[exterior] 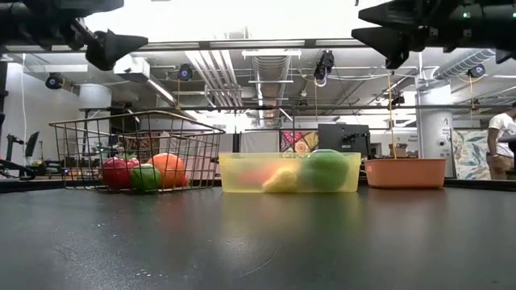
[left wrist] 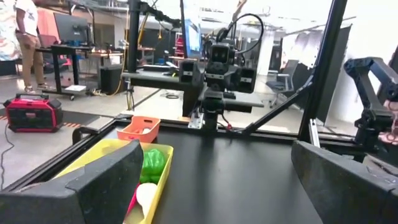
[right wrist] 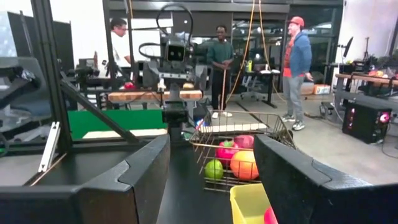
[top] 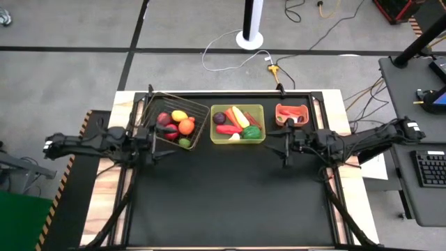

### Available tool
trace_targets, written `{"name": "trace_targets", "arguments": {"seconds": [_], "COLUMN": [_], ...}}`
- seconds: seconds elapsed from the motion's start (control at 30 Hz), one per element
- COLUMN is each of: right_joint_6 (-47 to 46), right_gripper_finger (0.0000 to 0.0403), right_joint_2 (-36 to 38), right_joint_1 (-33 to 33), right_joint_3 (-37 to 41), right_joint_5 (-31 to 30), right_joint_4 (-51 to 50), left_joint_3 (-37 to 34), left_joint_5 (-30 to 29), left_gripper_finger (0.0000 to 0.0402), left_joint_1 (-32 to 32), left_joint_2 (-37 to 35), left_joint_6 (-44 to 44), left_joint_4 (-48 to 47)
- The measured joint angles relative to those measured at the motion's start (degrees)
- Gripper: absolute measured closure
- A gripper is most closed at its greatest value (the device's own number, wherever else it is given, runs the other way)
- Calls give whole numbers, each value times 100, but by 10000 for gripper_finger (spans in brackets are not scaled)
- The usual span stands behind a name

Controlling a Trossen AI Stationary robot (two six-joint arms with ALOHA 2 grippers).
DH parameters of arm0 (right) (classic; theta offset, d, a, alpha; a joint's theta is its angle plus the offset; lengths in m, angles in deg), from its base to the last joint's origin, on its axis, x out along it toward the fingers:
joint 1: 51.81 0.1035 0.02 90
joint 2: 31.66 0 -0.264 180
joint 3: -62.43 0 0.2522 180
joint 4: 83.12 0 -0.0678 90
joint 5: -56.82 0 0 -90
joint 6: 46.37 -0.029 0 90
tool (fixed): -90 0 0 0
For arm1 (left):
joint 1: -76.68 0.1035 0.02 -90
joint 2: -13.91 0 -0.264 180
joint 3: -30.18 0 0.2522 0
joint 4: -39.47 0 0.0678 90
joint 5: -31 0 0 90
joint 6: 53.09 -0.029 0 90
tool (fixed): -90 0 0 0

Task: Sort produce into baskets
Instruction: Return to Home Position

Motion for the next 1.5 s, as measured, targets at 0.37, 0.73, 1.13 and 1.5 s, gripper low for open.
{"name": "trace_targets", "arguments": {"seconds": [0.37, 0.73, 1.13, 1.5], "right_joint_6": [6, -14, -81, -136], "right_gripper_finger": [179, 179, 179, 179], "right_joint_2": [337, 990, 1462, 1491], "right_joint_1": [-1, -1, -1, -16], "right_joint_3": [259, 600, 1346, 1374], "right_joint_5": [-1, -2, -7, -66], "right_joint_4": [94, 73, 646, 672], "left_joint_3": [-515, -988, -1423, -1427], "left_joint_5": [-34, -53, -64, -68], "left_gripper_finger": [12, 12, 12, 12], "left_joint_1": [0, 0, 0, 0], "left_joint_2": [-761, -1383, -1576, -1549], "left_joint_6": [79, 234, 429, 437], "left_joint_4": [20, 3, -21, -41]}}
